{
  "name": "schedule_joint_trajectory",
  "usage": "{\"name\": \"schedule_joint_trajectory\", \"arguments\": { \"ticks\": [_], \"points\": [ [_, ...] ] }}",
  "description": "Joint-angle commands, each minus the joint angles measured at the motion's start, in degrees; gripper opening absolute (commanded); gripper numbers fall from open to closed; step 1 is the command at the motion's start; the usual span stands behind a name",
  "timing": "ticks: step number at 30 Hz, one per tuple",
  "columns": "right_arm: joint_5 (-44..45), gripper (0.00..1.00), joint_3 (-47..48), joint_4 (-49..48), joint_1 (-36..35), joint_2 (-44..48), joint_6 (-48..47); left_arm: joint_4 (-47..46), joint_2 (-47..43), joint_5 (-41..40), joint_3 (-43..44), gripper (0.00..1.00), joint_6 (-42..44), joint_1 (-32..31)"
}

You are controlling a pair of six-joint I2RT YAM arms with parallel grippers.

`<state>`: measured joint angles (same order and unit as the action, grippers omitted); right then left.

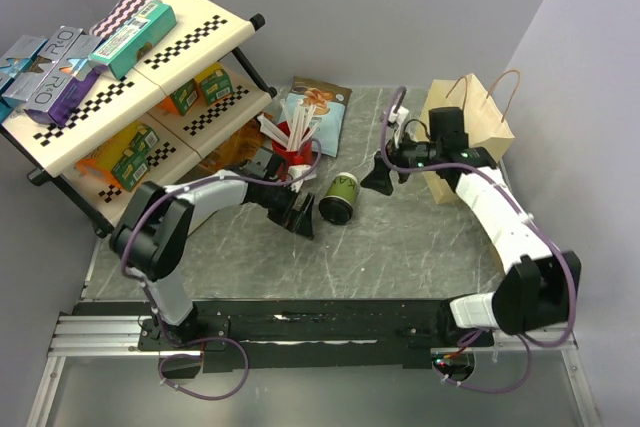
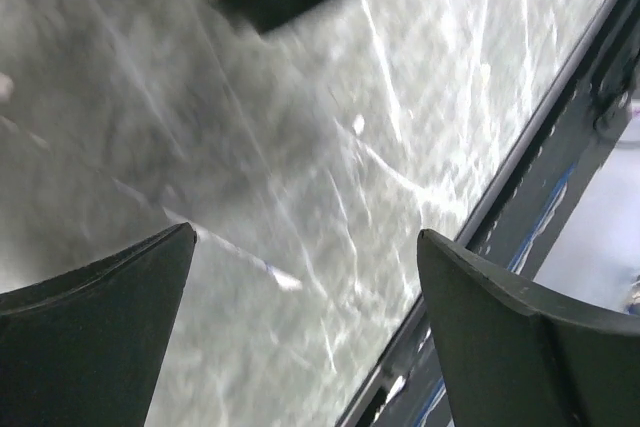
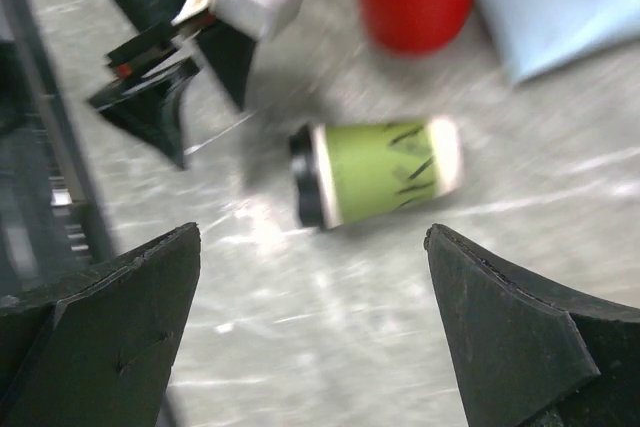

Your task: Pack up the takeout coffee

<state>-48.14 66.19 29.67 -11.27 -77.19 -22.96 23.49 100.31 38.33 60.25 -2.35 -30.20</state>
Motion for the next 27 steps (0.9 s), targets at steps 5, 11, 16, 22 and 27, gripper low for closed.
{"name": "schedule_joint_trajectory", "arguments": {
  "ticks": [5, 11, 16, 22, 27],
  "points": [
    [11.4, 1.00, 9.1, 12.5, -12.8, -2.0, -46.5, 3.4, -25.8, -3.8, -5.0, 0.99, 14.4, -2.2],
    [17.0, 0.95, 7.8, 14.2, -15.4, -7.5, -76.1, 7.9, -32.5, -1.4, -1.6, 1.00, 11.2, 6.9],
    [19.6, 0.90, 11.0, 18.9, -15.2, -14.3, -90.5, 7.4, -37.3, 1.5, -4.0, 0.99, 8.8, 9.7],
    [20.8, 0.90, 9.7, 18.8, -15.2, -18.9, -98.5, 9.6, -38.4, -0.4, -5.1, 0.98, 9.4, 12.7],
    [20.3, 0.89, 11.3, 19.6, -14.9, -23.1, -100.7, 9.4, -37.9, -0.1, -5.3, 0.97, 9.2, 16.0]
  ]
}}
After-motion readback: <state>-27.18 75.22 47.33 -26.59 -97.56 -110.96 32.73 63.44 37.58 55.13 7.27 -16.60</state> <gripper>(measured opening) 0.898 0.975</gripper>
